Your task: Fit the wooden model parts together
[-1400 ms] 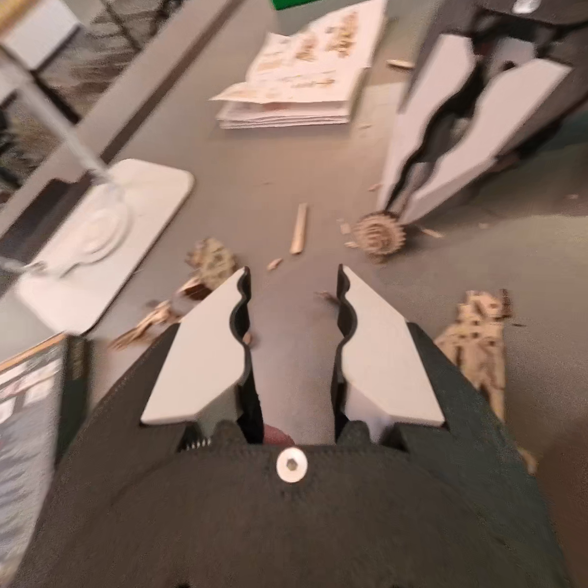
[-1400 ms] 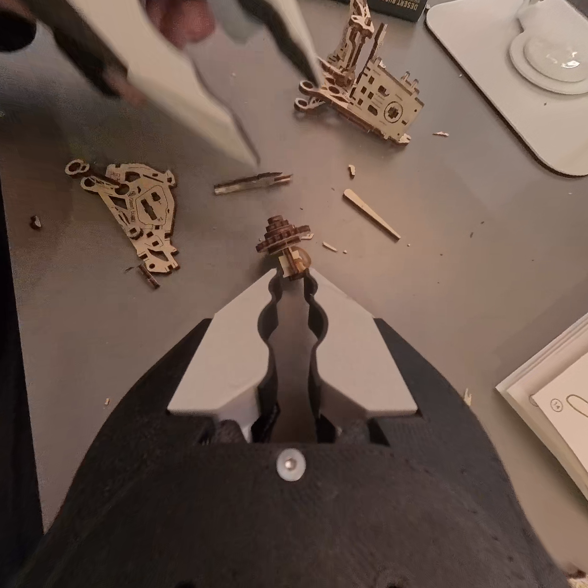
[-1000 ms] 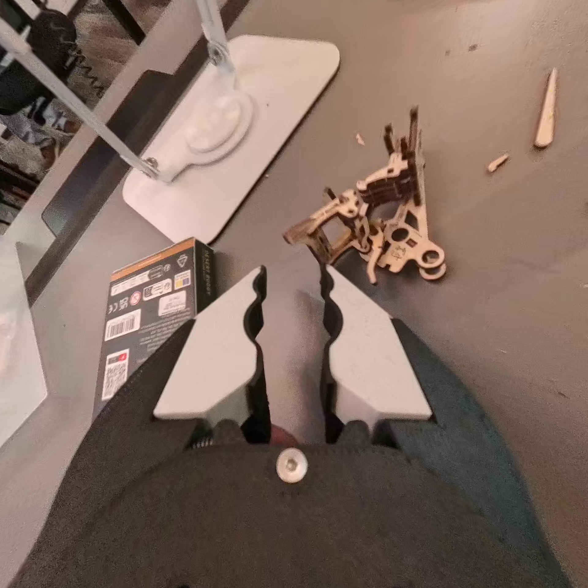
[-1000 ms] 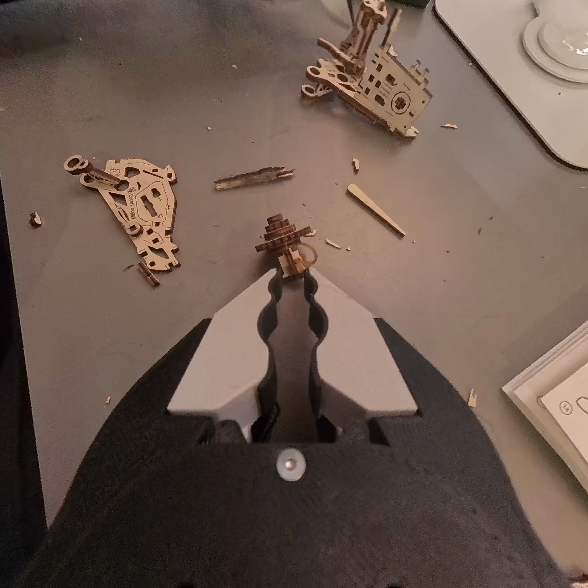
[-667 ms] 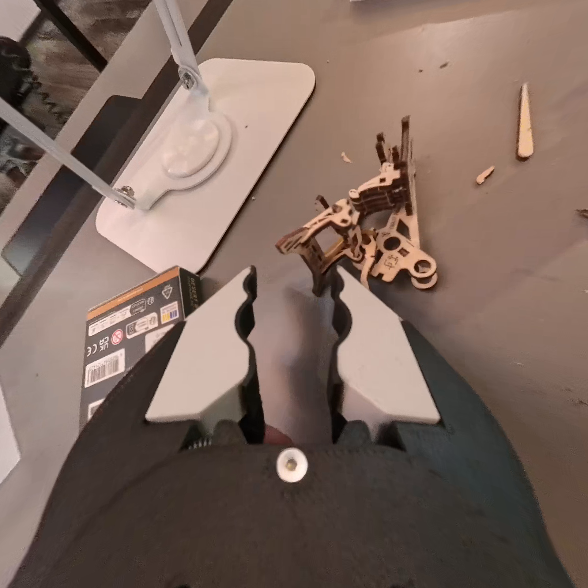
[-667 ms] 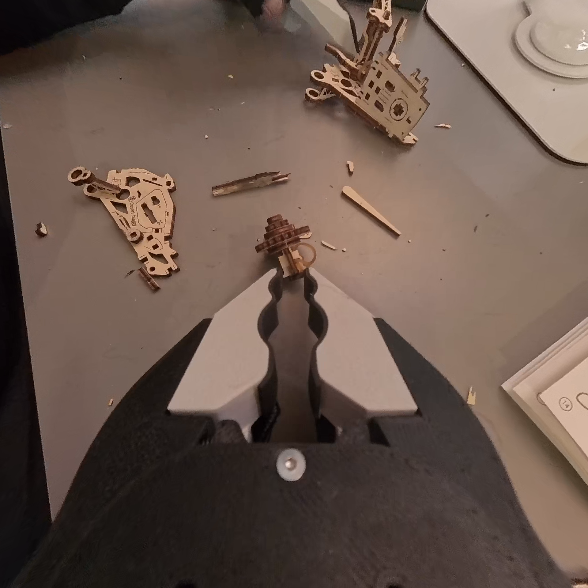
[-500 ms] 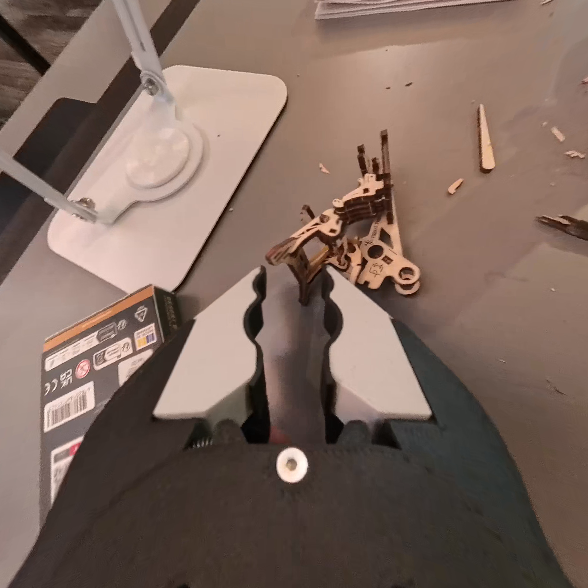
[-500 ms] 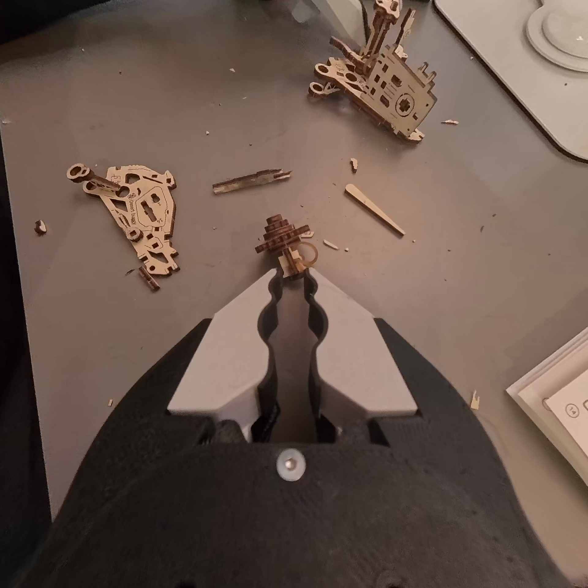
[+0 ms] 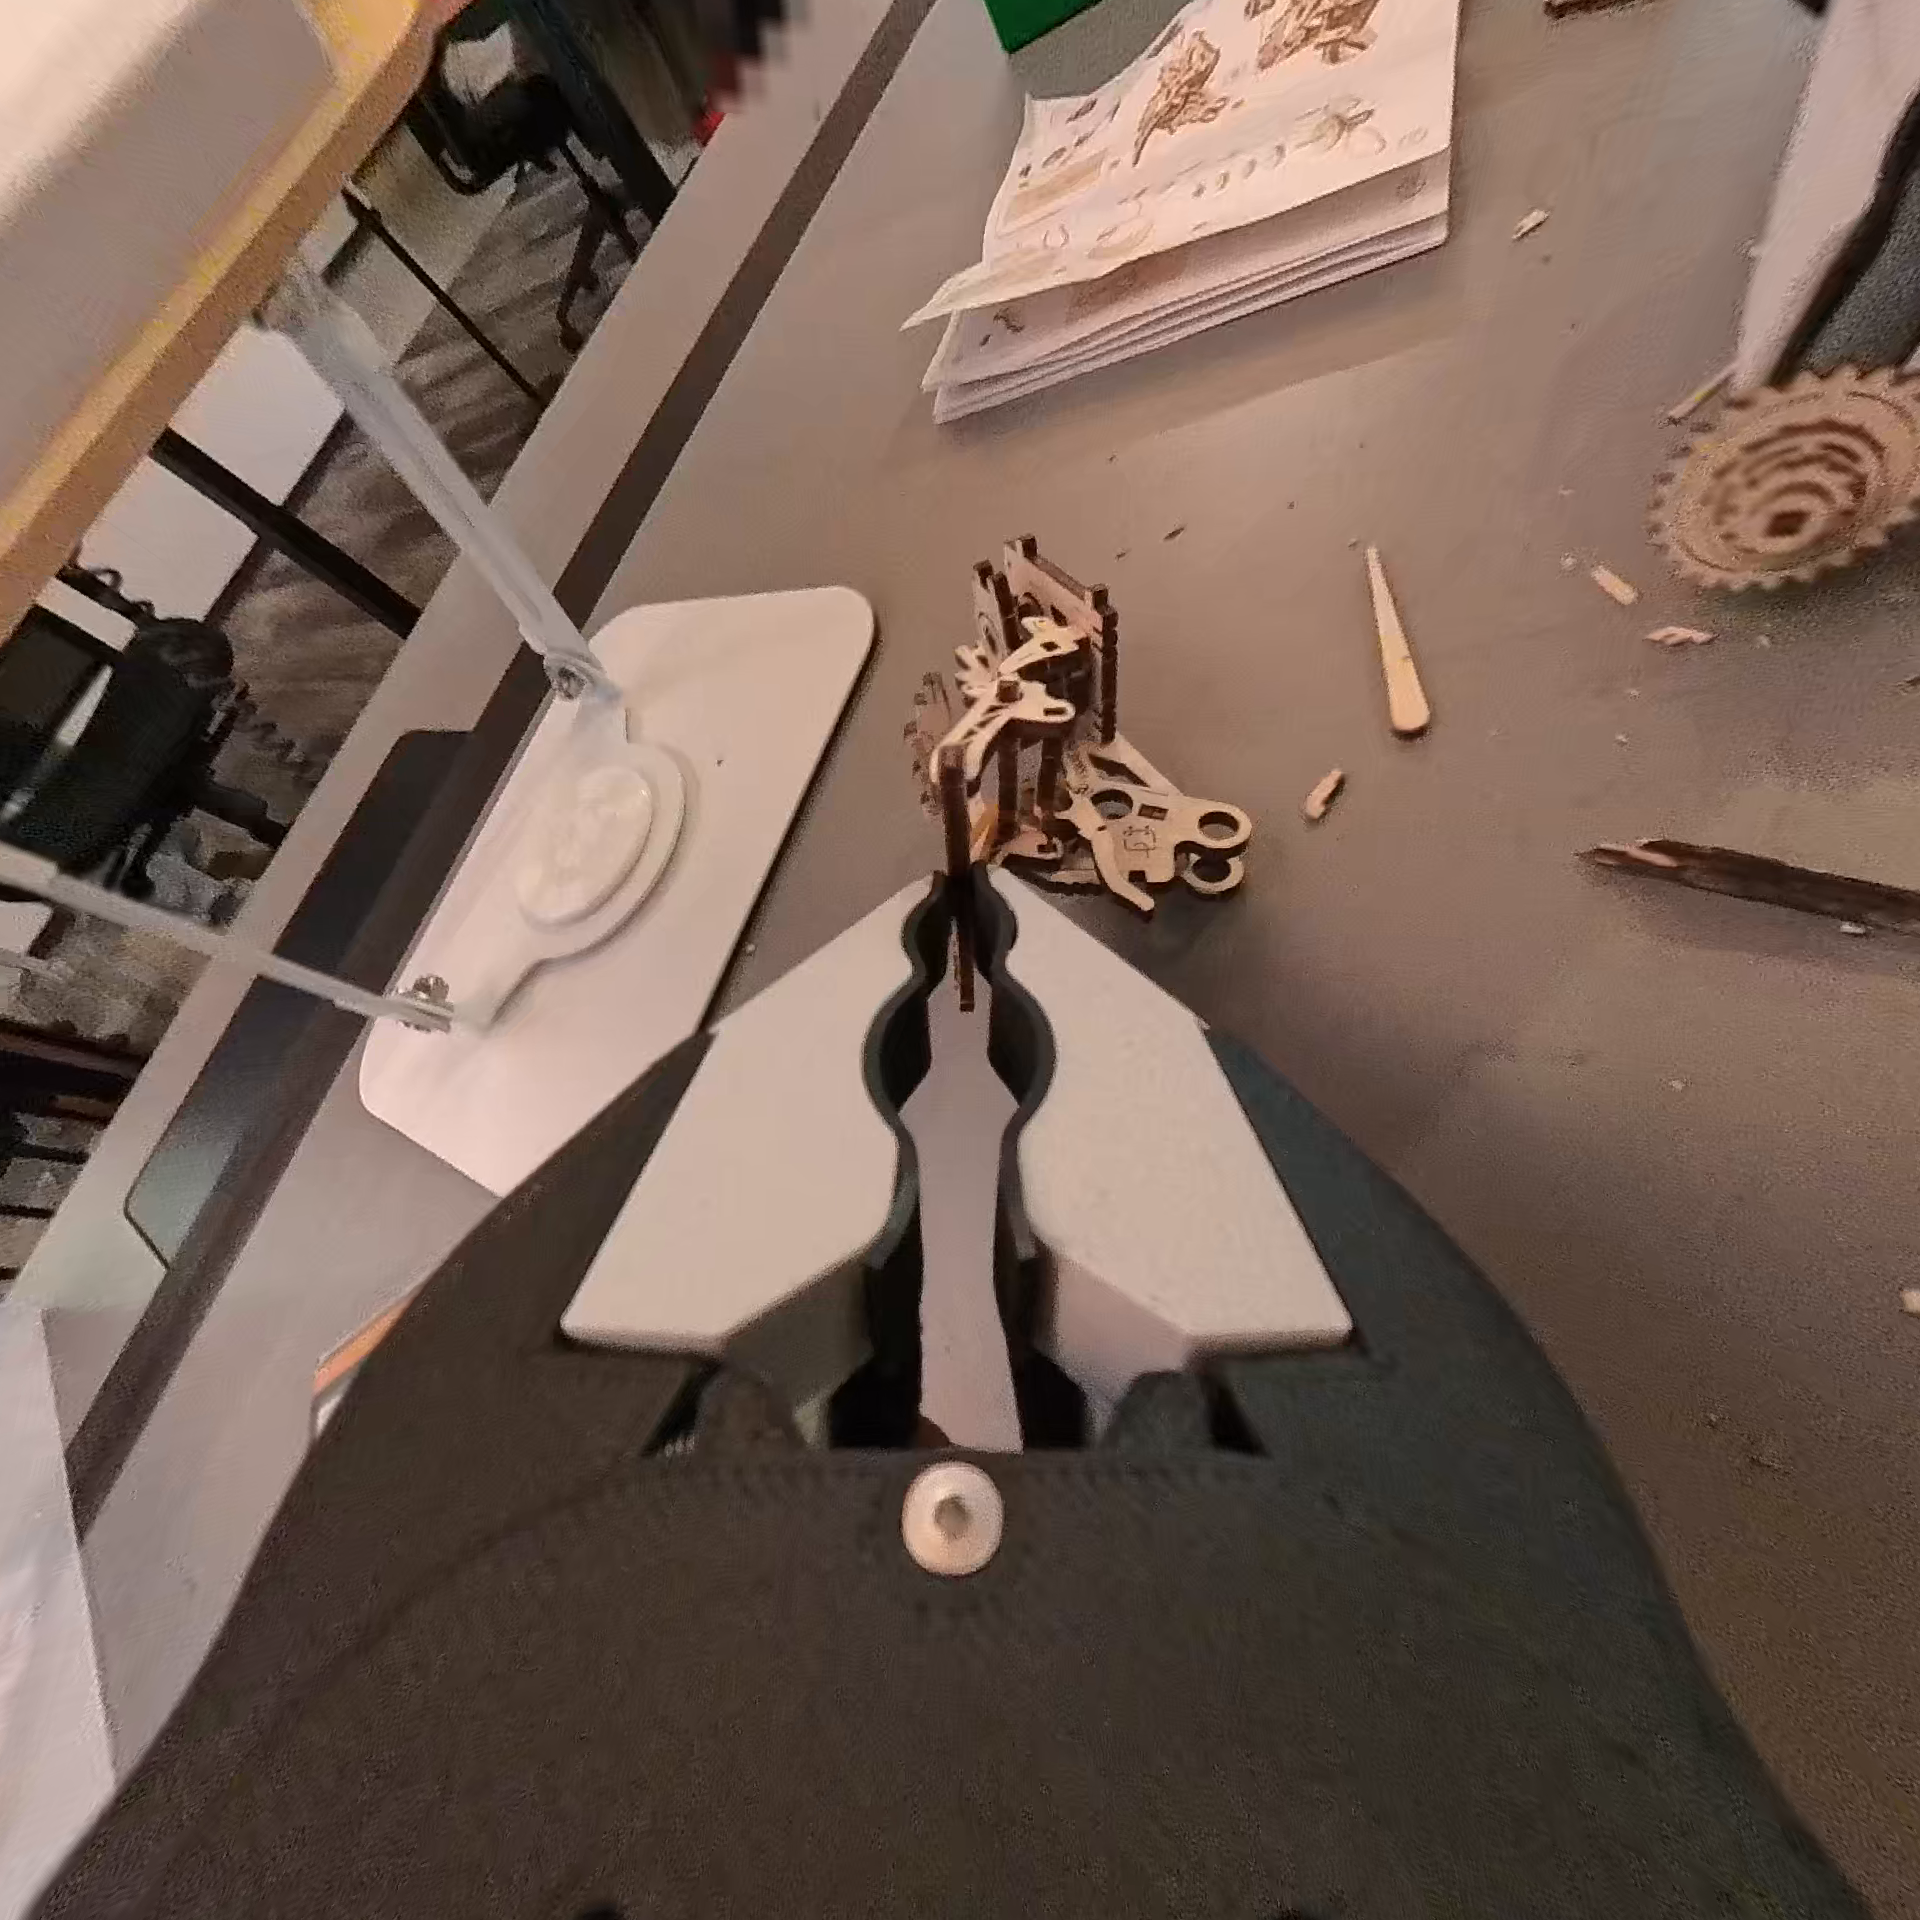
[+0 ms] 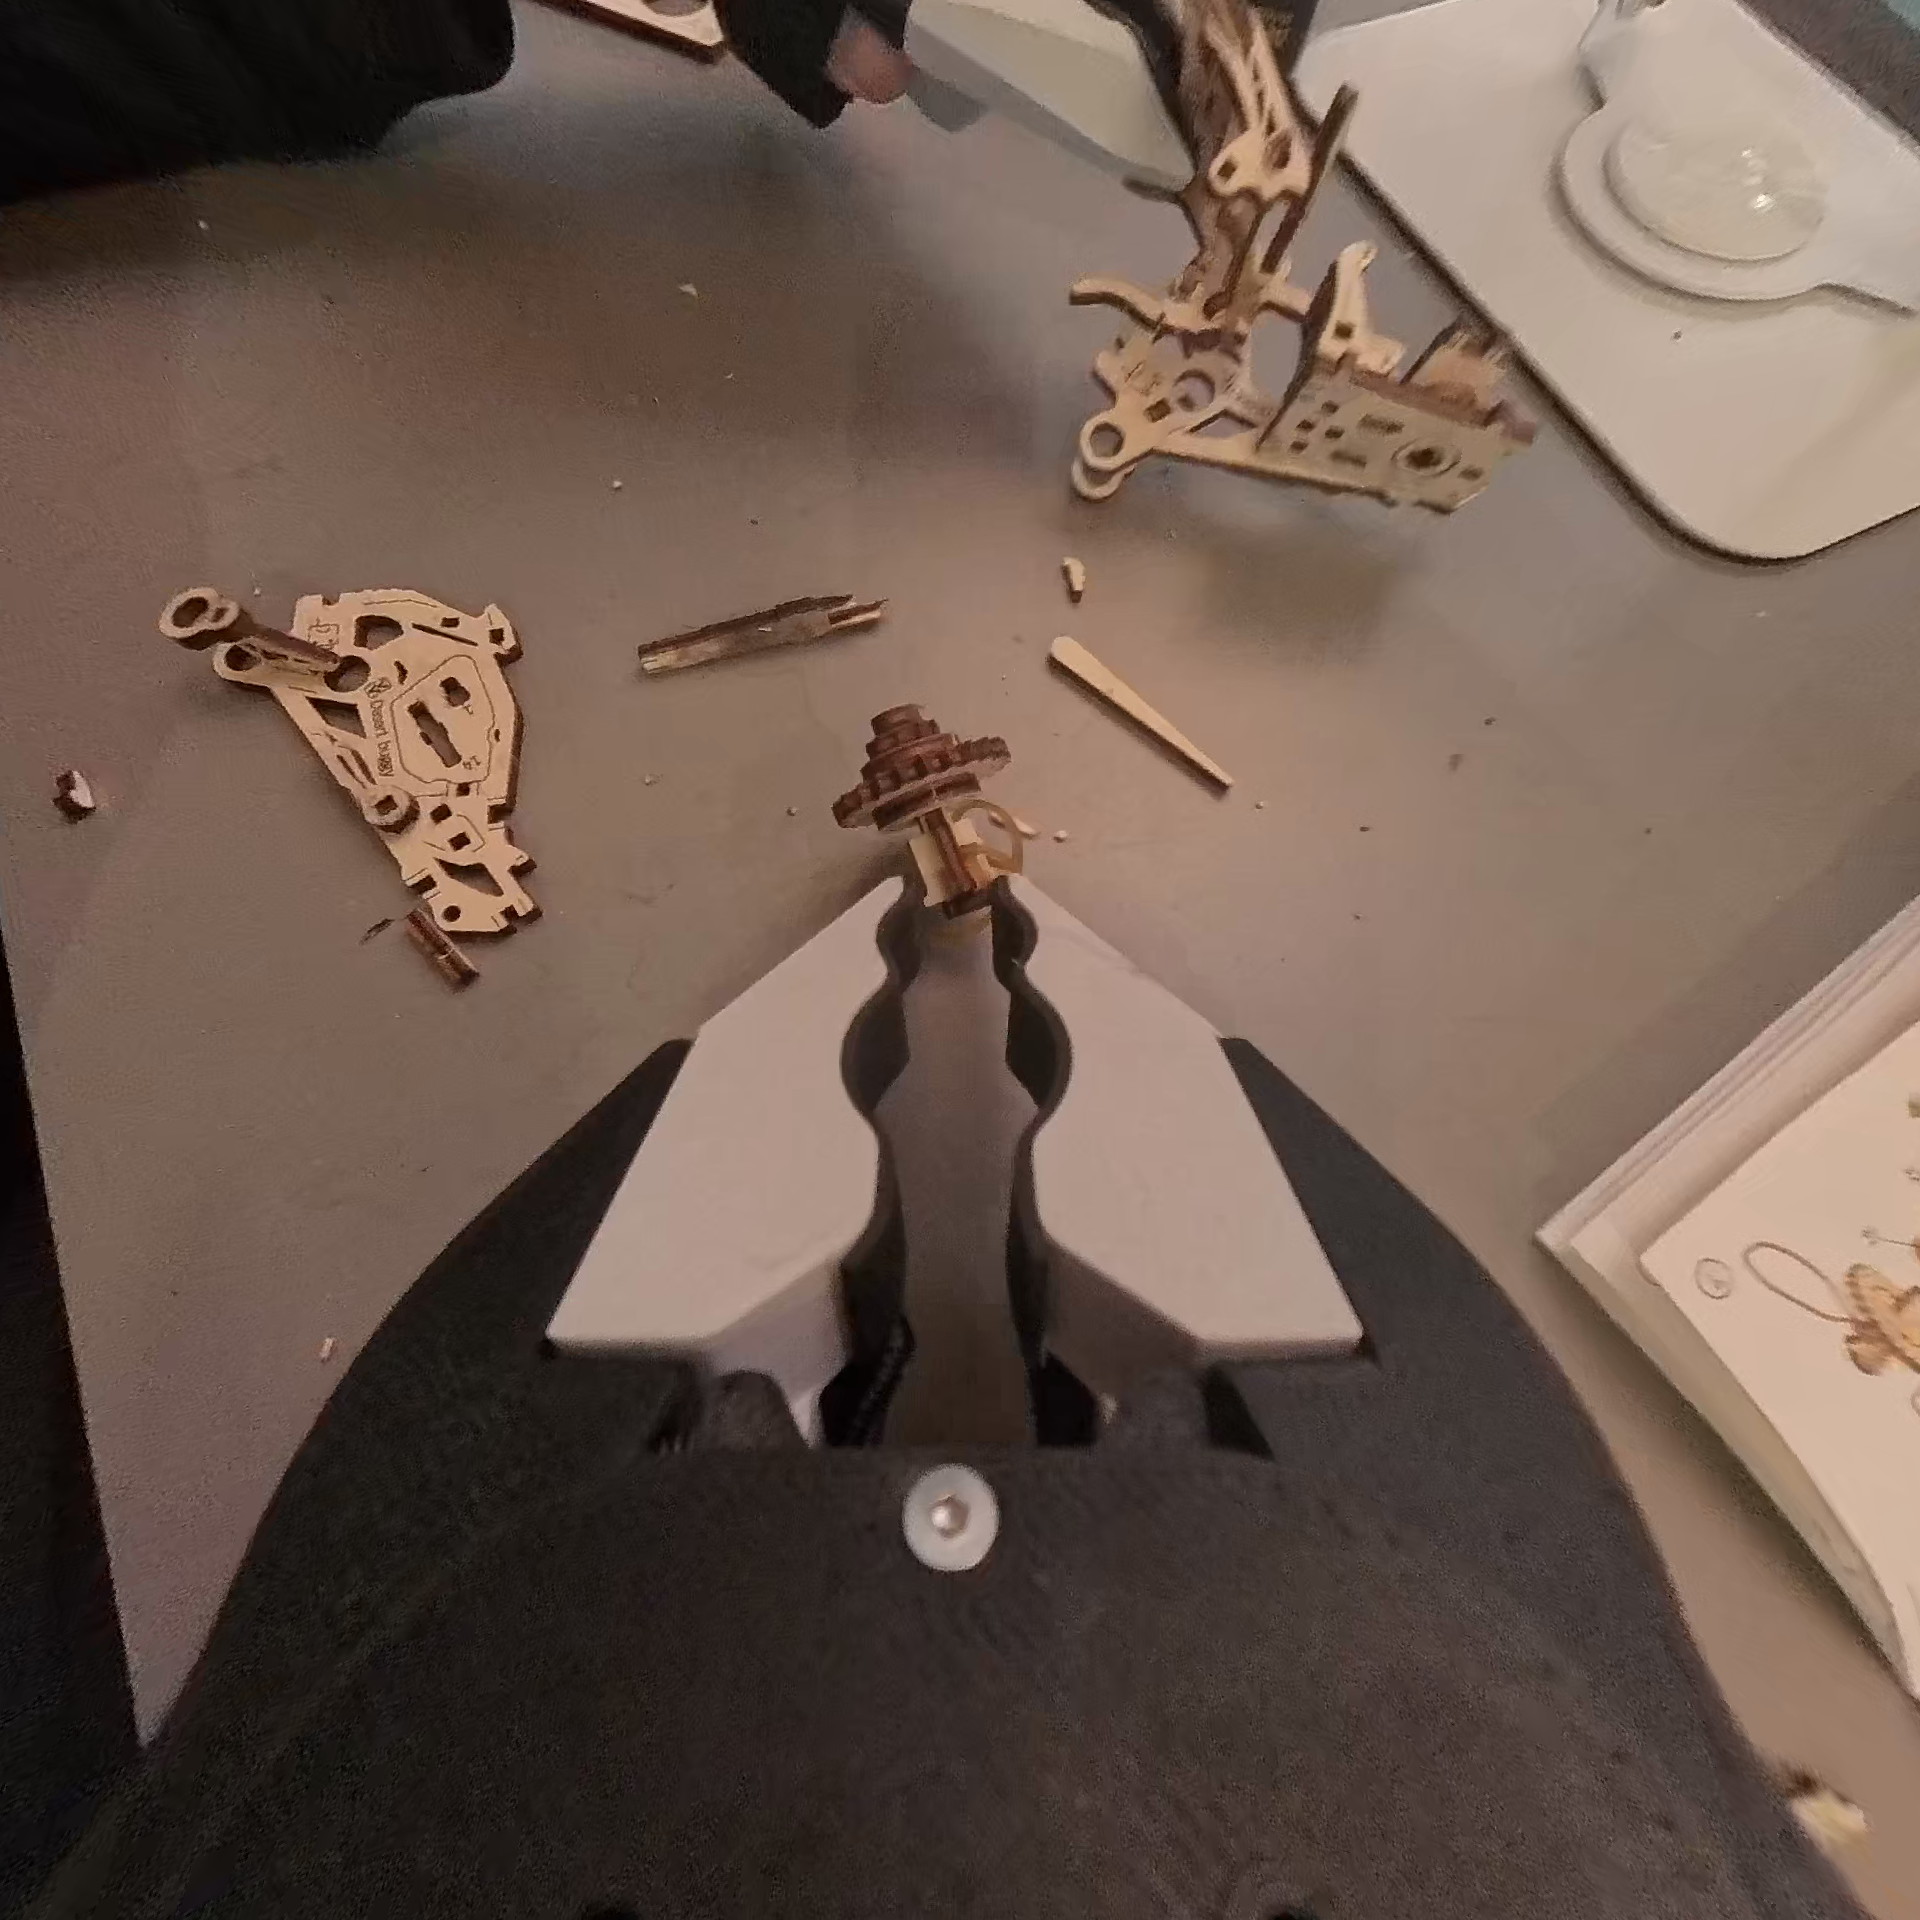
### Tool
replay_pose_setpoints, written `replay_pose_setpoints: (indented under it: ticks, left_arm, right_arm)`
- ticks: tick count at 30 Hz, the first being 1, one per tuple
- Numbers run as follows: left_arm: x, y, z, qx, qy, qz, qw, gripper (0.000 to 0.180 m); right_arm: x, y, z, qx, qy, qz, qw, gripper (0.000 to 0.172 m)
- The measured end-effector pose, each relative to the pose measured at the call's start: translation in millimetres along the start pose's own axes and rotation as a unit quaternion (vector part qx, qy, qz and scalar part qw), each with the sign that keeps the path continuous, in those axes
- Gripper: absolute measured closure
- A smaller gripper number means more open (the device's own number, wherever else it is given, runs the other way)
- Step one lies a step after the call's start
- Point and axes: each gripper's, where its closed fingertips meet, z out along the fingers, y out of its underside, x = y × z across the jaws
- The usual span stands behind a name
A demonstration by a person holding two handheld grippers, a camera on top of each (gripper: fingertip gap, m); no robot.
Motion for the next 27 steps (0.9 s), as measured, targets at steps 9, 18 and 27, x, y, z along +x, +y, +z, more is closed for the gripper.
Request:
replay_pose_setpoints:
  ticks: [9,18,27]
  left_arm:
    - [15,-22,12,-0.007,-0.029,0.040,0.999,0.180]
    - [11,-34,28,-0.019,-0.026,-0.029,0.999,0.180]
    - [22,-36,42,-0.052,0.002,-0.054,0.997,0.179]
  right_arm:
    - [44,-15,-9,-0.096,0.182,-0.152,0.967,0.162]
    - [72,-36,-3,-0.163,0.256,-0.318,0.898,0.161]
    - [88,-38,6,-0.231,0.253,-0.445,0.827,0.162]
